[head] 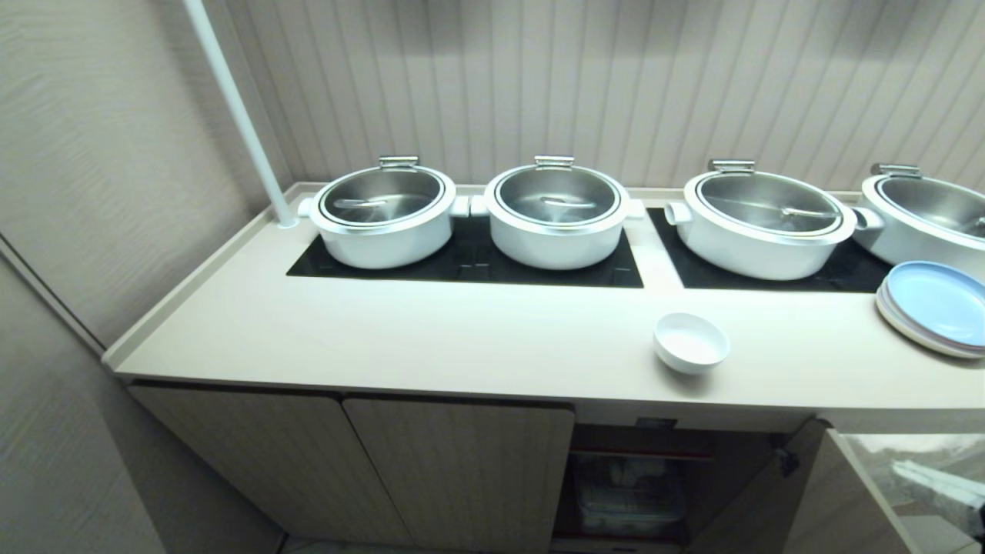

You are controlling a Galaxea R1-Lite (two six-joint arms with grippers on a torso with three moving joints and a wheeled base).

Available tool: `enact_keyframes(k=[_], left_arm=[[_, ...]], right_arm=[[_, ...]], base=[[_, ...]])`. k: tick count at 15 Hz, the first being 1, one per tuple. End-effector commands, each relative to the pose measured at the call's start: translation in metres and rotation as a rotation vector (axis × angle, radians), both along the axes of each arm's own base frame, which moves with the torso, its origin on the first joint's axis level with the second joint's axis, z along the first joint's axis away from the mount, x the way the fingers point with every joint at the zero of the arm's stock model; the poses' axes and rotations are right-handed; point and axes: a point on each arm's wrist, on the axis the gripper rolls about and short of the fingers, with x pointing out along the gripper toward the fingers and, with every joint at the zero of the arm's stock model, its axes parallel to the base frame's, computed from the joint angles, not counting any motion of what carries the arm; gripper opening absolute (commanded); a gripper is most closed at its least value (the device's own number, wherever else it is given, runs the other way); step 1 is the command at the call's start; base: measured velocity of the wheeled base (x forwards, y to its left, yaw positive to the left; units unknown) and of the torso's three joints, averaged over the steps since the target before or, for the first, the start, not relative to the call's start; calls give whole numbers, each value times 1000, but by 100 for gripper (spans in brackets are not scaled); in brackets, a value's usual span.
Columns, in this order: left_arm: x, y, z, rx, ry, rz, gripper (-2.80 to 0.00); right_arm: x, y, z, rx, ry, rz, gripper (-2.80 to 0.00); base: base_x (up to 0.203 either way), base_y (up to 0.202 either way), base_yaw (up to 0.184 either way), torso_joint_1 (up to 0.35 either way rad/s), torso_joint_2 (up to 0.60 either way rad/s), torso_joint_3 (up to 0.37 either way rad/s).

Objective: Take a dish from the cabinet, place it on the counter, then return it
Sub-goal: Pick up the bowl from the table

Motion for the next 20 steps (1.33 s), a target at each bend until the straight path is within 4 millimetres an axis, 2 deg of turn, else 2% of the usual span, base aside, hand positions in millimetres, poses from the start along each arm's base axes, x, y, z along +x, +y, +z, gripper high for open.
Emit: enact_keyframes(k=[1, 5, 8, 13, 15, 20], left_arm=[[0, 0, 0, 0, -1, 0, -280], [0, 0, 0, 0, -1, 0, -280], [0, 0, 0, 0, 0, -1, -280], [0, 0, 0, 0, 0, 0, -280], [0, 0, 0, 0, -1, -1, -280], [0, 0, 0, 0, 0, 0, -280]], right_arm=[[-21, 1, -10, -5, -72, 3, -280], [-32, 1, -27, -10, -126, 1, -280], [-48, 2, -42, -9, -159, 0, -280], [-78, 2, -53, 36, -262, 53, -280], [-81, 1, -57, 42, -252, 42, -280], [-85, -3, -70, -13, -144, -233, -280]], base=[[0, 0, 0, 0, 0, 0], [0, 0, 0, 0, 0, 0], [0, 0, 0, 0, 0, 0], [0, 0, 0, 0, 0, 0], [0, 0, 0, 0, 0, 0], [0, 0, 0, 0, 0, 0]])
